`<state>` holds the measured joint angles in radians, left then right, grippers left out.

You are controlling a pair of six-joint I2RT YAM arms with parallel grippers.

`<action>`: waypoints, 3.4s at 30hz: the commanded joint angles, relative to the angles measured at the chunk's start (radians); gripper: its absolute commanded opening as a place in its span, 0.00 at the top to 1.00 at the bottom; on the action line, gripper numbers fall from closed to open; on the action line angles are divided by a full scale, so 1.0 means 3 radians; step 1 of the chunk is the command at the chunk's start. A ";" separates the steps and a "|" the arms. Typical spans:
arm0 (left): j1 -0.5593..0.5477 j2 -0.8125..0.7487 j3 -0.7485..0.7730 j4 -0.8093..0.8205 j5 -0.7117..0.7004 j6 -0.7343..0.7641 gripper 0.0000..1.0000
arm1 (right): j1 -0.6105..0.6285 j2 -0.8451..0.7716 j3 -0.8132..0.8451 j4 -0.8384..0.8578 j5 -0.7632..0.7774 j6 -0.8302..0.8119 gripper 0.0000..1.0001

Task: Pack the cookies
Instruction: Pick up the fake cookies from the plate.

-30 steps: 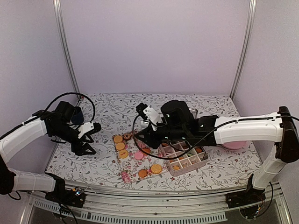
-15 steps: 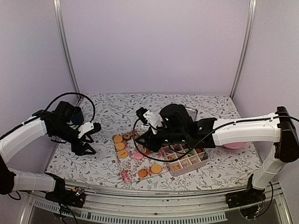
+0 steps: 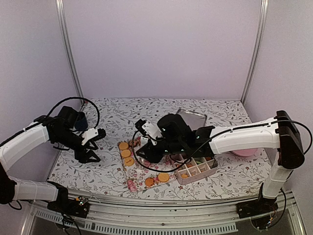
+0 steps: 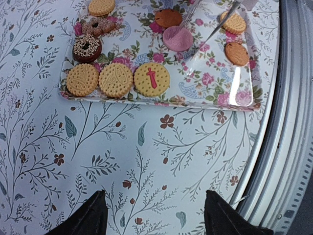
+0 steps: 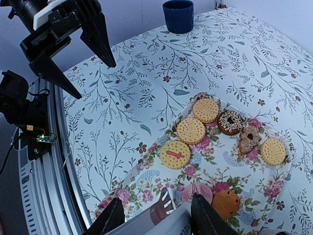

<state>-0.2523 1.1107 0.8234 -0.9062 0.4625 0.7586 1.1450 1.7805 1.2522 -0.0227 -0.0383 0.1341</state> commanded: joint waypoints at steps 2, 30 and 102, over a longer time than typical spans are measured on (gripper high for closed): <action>0.0027 -0.0060 0.0022 -0.0029 0.0022 0.0028 0.32 | -0.0028 0.0103 0.0229 0.0150 0.0064 -0.0082 0.51; 0.0022 -0.0056 0.0029 -0.0046 0.0034 0.0023 0.32 | -0.0147 0.0186 0.0175 0.0136 0.0147 -0.0236 0.47; 0.0018 -0.0103 0.0109 -0.0099 0.0015 -0.0008 0.32 | -0.0454 -0.0121 0.0572 -0.0328 -0.0468 -0.0343 0.76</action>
<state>-0.2523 1.0851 0.8371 -0.9360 0.4606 0.7578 1.0122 1.8423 1.3811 -0.1307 -0.2119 0.0418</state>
